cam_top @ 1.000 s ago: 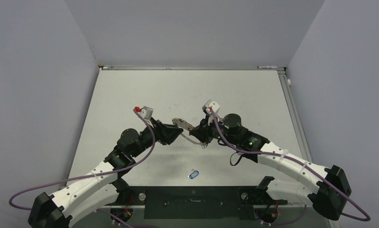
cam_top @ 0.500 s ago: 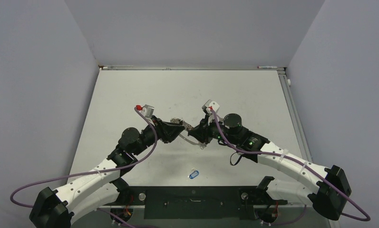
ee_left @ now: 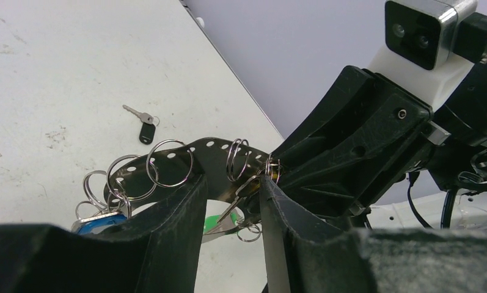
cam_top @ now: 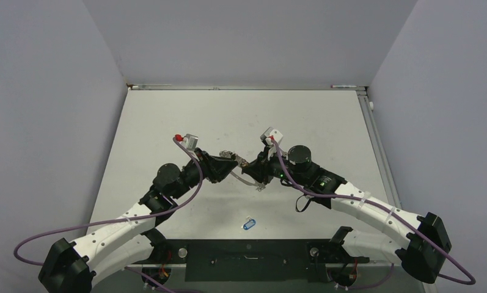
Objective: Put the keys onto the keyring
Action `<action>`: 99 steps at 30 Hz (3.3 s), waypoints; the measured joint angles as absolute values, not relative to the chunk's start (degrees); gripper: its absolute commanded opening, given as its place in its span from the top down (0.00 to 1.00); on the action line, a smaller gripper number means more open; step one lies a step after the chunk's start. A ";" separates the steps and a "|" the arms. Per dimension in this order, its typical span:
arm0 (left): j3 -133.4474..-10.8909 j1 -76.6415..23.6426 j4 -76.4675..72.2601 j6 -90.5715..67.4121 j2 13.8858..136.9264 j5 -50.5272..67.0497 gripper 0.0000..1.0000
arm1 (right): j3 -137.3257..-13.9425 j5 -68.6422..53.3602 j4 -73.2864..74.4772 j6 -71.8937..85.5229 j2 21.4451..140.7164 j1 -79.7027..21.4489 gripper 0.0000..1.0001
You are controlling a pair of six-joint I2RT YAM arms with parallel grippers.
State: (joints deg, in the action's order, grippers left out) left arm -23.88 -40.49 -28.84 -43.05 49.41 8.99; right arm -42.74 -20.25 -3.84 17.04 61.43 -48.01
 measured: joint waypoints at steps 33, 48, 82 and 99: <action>-21.30 -40.53 -35.22 -42.37 48.21 7.99 1.00 | -42.65 -15.64 -3.60 13.30 61.76 -52.29 0.95; -10.28 -45.78 -56.05 -28.10 49.39 4.12 1.00 | -44.93 -7.31 2.94 4.80 62.04 -60.01 0.59; -6.44 -46.96 -70.81 -26.46 44.91 12.62 1.00 | -57.45 -43.53 11.35 -3.40 60.53 -49.52 0.61; -6.44 -47.59 -75.35 -29.54 45.10 17.28 1.00 | -60.93 -49.89 11.53 -3.90 64.16 -49.47 0.65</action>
